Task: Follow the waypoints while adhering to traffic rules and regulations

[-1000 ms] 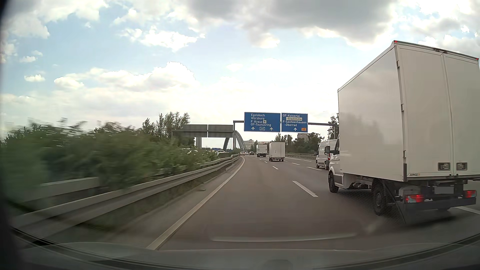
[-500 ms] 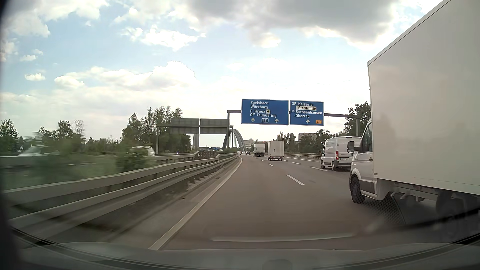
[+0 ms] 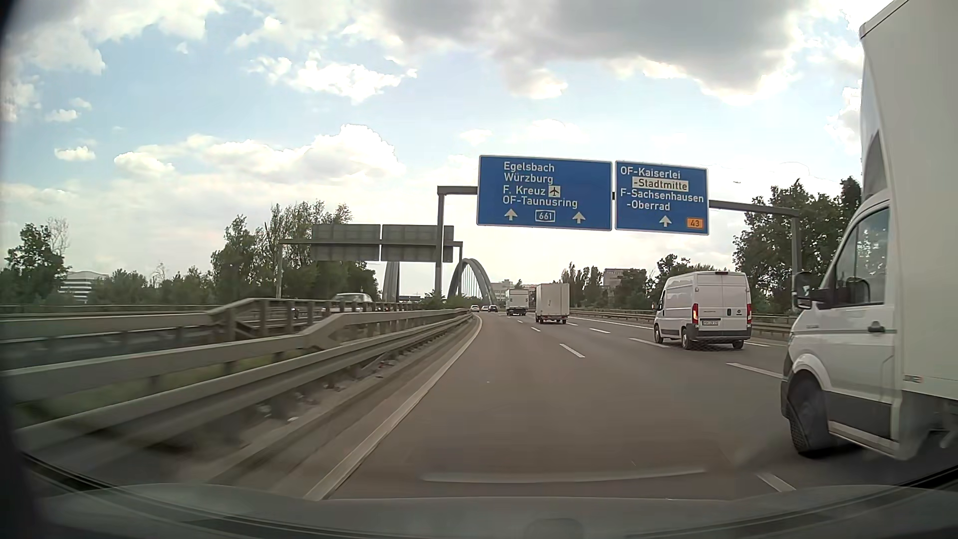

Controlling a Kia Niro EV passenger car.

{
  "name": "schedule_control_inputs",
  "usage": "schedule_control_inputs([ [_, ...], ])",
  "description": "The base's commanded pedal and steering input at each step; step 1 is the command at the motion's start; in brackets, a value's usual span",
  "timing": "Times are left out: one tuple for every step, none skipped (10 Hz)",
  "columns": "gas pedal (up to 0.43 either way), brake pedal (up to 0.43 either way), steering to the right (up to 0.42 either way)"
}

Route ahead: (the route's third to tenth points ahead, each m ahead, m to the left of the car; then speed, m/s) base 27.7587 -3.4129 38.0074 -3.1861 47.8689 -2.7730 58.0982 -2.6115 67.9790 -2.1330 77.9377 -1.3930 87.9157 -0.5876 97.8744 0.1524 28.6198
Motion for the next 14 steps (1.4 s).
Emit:
schedule_control_inputs([
  [0.0, 0.03, -0.002],
  [0.0, 0.03, -0.003],
  [0.0, 0.03, -0.003],
  [0.0, 0.03, -0.004],
  [0.0, 0.03, -0.005],
  [0.0, 0.03, -0.004],
  [0.0, 0.03, -0.005],
  [0.0, 0.03, -0.005],
  [0.0, 0.03, -0.005],
  [0.0, 0.03, -0.005],
  [0.0, 0.03, -0.004],
  [0.0, 0.03, -0.005],
  [0.0, 0.03, -0.005],
  [0.0, 0.03, -0.005],
])
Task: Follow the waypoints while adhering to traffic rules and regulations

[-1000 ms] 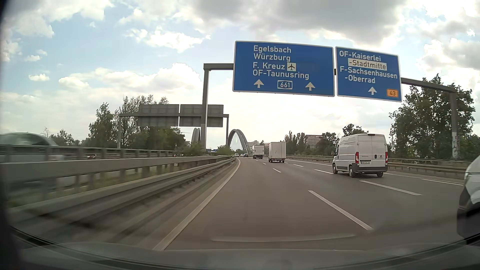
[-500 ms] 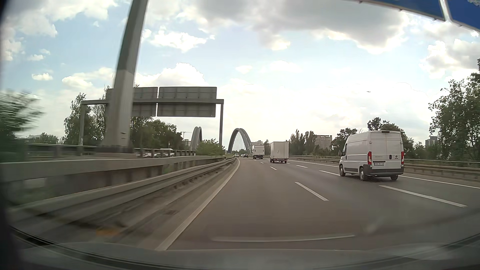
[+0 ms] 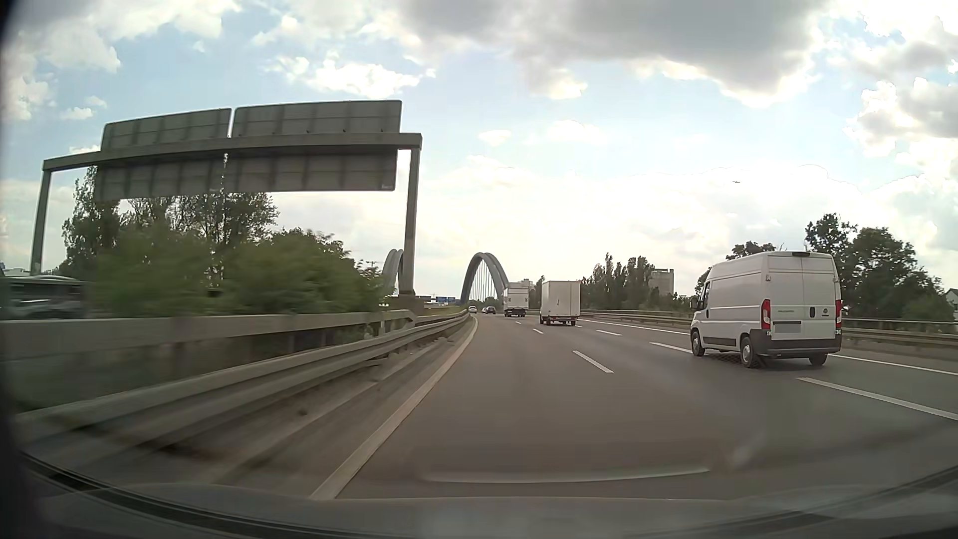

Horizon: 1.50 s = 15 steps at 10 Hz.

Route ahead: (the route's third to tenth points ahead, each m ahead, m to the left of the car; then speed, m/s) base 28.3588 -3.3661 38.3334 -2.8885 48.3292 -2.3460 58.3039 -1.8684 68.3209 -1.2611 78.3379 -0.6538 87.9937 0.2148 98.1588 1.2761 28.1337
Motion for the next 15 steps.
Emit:
schedule_control_inputs([
  [0.0, 0.03, -0.005],
  [0.0, 0.03, -0.006],
  [0.0, 0.03, -0.006],
  [0.0, 0.03, -0.006],
  [0.0, 0.03, -0.006],
  [0.0, 0.03, -0.005],
  [0.0, 0.03, -0.005],
  [0.0, 0.03, -0.005],
  [0.0, 0.03, -0.005],
  [0.0, 0.03, -0.005],
  [0.0, 0.03, -0.004],
  [0.008, 0.03, -0.004],
  [0.02, 0.03, -0.005],
  [0.02, 0.03, -0.006],
  [0.039, 0.03, -0.005],
])
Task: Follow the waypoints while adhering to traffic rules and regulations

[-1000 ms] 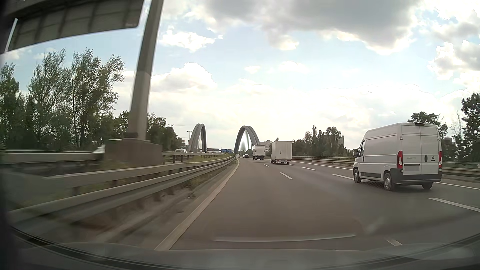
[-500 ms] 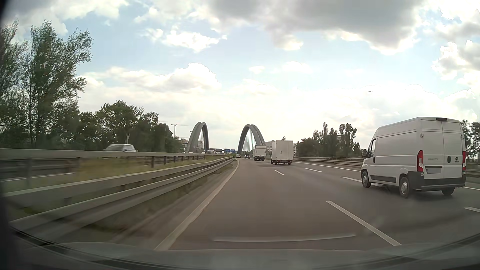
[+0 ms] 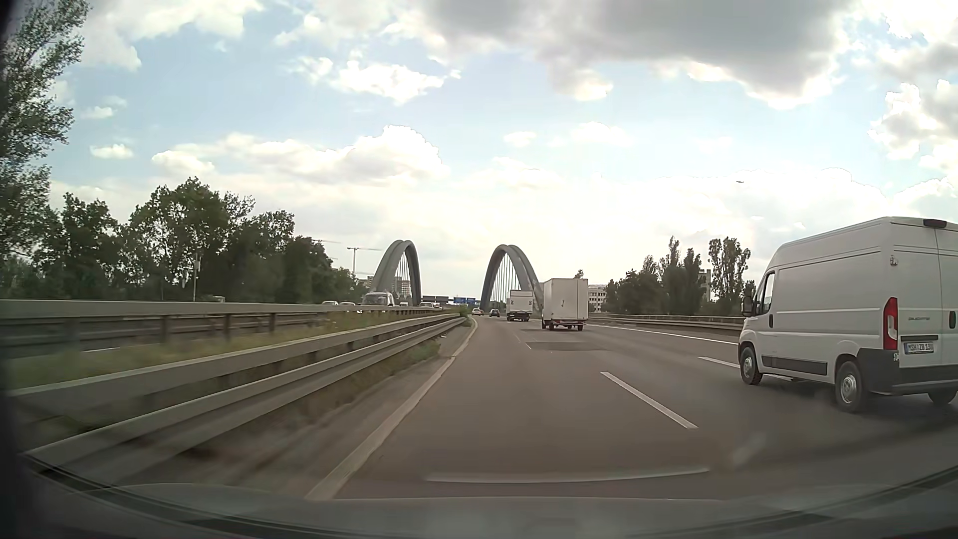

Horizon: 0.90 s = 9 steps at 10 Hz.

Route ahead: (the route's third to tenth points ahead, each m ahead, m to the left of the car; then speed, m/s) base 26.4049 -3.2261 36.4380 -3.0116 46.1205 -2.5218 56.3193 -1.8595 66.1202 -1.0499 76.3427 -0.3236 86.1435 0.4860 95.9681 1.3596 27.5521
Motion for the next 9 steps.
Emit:
schedule_control_inputs([
  [0.047, 0.03, -0.006],
  [0.067, 0.03, -0.006],
  [0.067, 0.03, -0.006],
  [0.079, 0.03, -0.006],
  [0.079, 0.03, -0.006],
  [0.079, 0.03, -0.006],
  [0.079, 0.03, -0.006],
  [0.087, 0.03, -0.005],
  [0.098, 0.03, -0.005],
])
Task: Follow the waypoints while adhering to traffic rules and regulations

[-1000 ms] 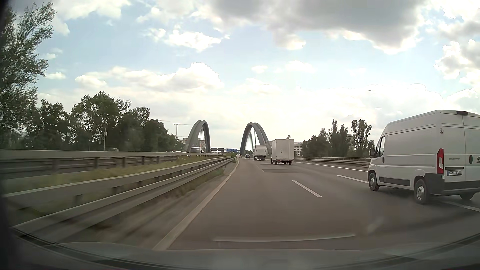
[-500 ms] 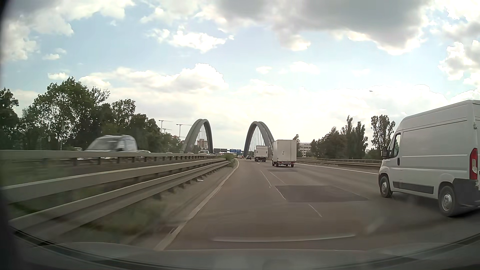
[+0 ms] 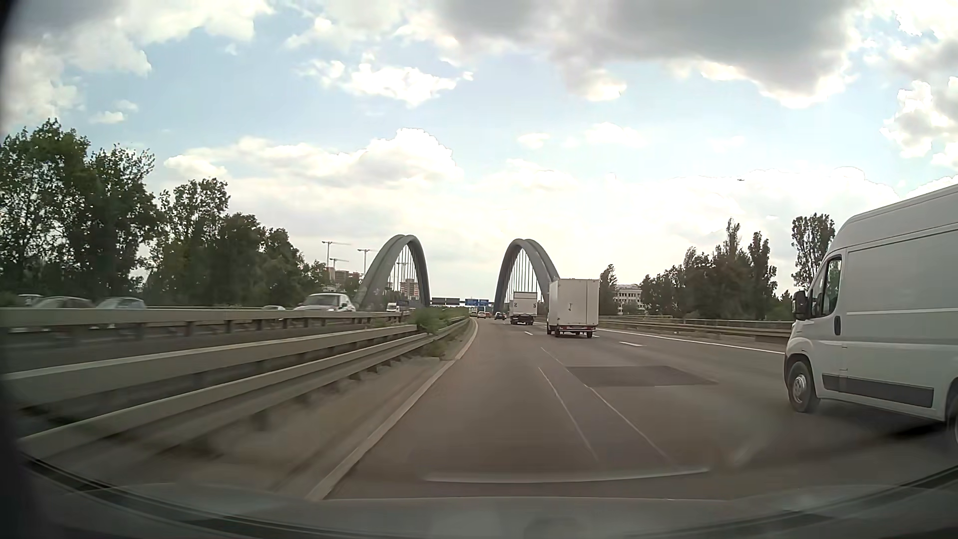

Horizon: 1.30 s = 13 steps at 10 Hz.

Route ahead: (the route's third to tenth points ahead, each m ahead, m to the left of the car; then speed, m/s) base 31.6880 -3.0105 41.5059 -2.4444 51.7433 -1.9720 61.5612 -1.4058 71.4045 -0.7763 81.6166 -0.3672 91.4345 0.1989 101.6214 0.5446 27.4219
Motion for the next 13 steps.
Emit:
schedule_control_inputs([
  [0.098, 0.03, -0.005],
  [0.098, 0.03, -0.005],
  [0.098, 0.03, -0.004],
  [0.098, 0.03, -0.005],
  [0.098, 0.03, -0.005],
  [0.098, 0.03, -0.005],
  [0.11, 0.03, -0.006],
  [0.11, 0.03, -0.005],
  [0.13, 0.03, -0.005],
  [0.13, 0.03, -0.005],
  [0.13, 0.03, -0.005],
  [0.13, 0.03, -0.005],
  [0.13, 0.03, -0.004],
])
